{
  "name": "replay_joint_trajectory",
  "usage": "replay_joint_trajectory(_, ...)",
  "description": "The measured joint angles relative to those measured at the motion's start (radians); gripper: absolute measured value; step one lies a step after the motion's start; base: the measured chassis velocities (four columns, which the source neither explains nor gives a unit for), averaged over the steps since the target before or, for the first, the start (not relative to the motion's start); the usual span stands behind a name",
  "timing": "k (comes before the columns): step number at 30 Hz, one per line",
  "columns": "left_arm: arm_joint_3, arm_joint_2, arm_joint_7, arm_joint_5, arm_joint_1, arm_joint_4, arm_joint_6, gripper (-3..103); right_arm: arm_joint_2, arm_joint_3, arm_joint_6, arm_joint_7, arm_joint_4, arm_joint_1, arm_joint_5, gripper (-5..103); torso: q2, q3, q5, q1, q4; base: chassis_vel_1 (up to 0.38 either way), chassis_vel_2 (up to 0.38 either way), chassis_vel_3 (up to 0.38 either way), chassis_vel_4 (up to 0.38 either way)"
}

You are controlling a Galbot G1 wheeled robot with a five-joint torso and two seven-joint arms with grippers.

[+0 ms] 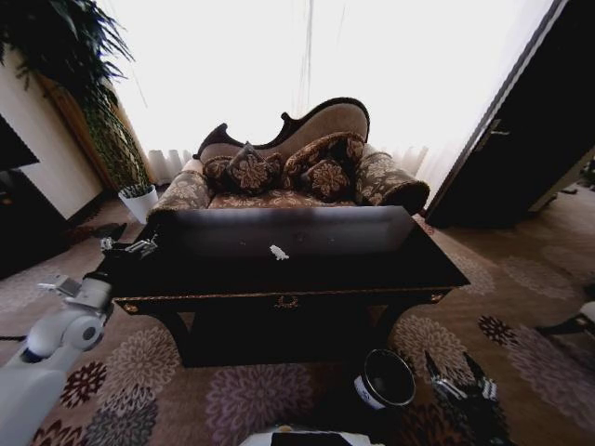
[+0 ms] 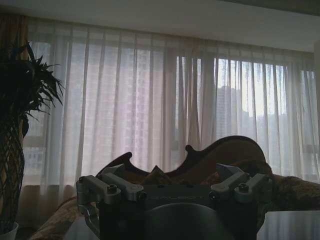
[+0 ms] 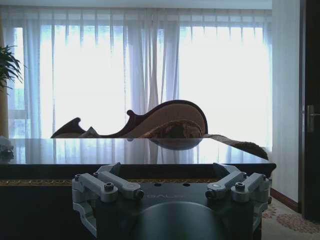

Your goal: Move to the front of the table and place the trash on the table into the trash bin.

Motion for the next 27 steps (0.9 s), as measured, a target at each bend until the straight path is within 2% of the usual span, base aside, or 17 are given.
replay_joint_trajectory(2,0.0,0.0,0.0,0.0,0.0,0.0,0.0,100,-0.018,0.008,-0.025,0.013,0.036,0.003,-0.001,100,0.0,0.0,-0.0003,0.0,0.0002,0.0,0.0,0.0,0.0)
replay_joint_trajectory(4,0.0,0.0,0.0,0.0,0.0,0.0,0.0,100,-0.08,0.019,-0.114,0.044,0.101,0.031,-0.002,100,0.0,0.0,0.0,0.0,0.0,0.0,0.0,0.0,0.0)
replay_joint_trajectory(6,0.0,0.0,0.0,0.0,0.0,0.0,0.0,100,-0.174,0.01,-0.219,0.094,0.132,0.093,0.001,100,0.0,0.0,-0.0002,0.0,0.0003,0.0,0.0,0.0,0.0)
replay_joint_trajectory(7,0.0,0.0,0.0,0.0,0.0,0.0,0.0,100,-0.185,0.007,-0.232,0.102,0.134,0.103,0.001,100,0.0,0.0,-0.0001,0.0,0.0005,0.0,0.0,0.0,0.0)
replay_joint_trajectory(8,0.0,0.0,0.0,0.0,0.0,0.0,0.0,100,-0.249,-0.015,-0.306,0.148,0.141,0.161,0.005,100,0.0,0.0,0.0005,0.0,0.0005,0.0,0.0,0.0,0.0)
replay_joint_trajectory(9,0.0,0.0,0.0,0.0,0.0,0.0,0.0,100,-0.249,-0.015,-0.306,0.148,0.141,0.161,0.005,100,0.0,0.0,0.0005,0.0,0.0005,0.0,0.0,0.0,0.0)
replay_joint_trajectory(12,0.0,0.0,0.0,0.0,0.0,0.0,0.0,100,-0.349,-0.051,-0.403,0.211,0.147,0.252,0.075,100,0.0,0.0,0.0003,0.0,0.0003,0.0,0.0,0.0,0.0)
replay_joint_trajectory(13,0.0,0.0,0.0,0.0,0.0,0.0,0.0,100,-0.402,-0.067,-0.44,0.227,0.149,0.285,0.124,100,0.0,0.0,0.0002,0.0,0.0004,0.0,0.0,0.0,0.0)
replay_joint_trajectory(14,0.0,0.0,0.0,0.0,0.0,0.0,0.0,100,-0.402,-0.067,-0.44,0.227,0.149,0.285,0.124,100,0.0,0.0,0.0002,0.0,0.0004,0.0,0.0,0.0,0.0)
replay_joint_trajectory(18,0.0,0.0,0.0,0.0,0.0,0.0,0.0,100,-0.557,-0.107,-0.503,0.234,0.166,0.328,0.204,100,0.0,0.0,0.0001,0.0,0.0002,0.0,0.0,0.0,0.0)
replay_joint_trajectory(19,0.0,0.0,0.0,0.0,0.0,0.0,0.0,100,-0.557,-0.107,-0.503,0.234,0.166,0.328,0.204,100,0.0,0.0,0.0001,0.0,0.0002,0.0,0.0,0.0,0.0)
replay_joint_trajectory(22,0.0,0.0,0.0,0.0,0.0,0.0,0.0,100,-0.65,-0.152,-0.508,0.221,0.17,0.349,0.213,100,0.0,0.0,0.0,0.0,0.0,0.0,0.0,0.0,0.0)
replay_joint_trajectory(23,0.0,0.0,0.0,0.0,0.0,0.0,0.0,100,-0.65,-0.152,-0.508,0.221,0.17,0.349,0.213,100,0.0,0.0,0.0,0.0,0.0,0.0,0.0,0.0,0.0)
replay_joint_trajectory(27,0.0,0.0,0.001,0.0,0.0,0.0,0.0,100,-0.765,-0.277,-0.524,0.212,0.146,0.483,0.282,100,0.0,0.0,-0.0002,0.0,0.0001,0.0,0.0,0.0,0.0)
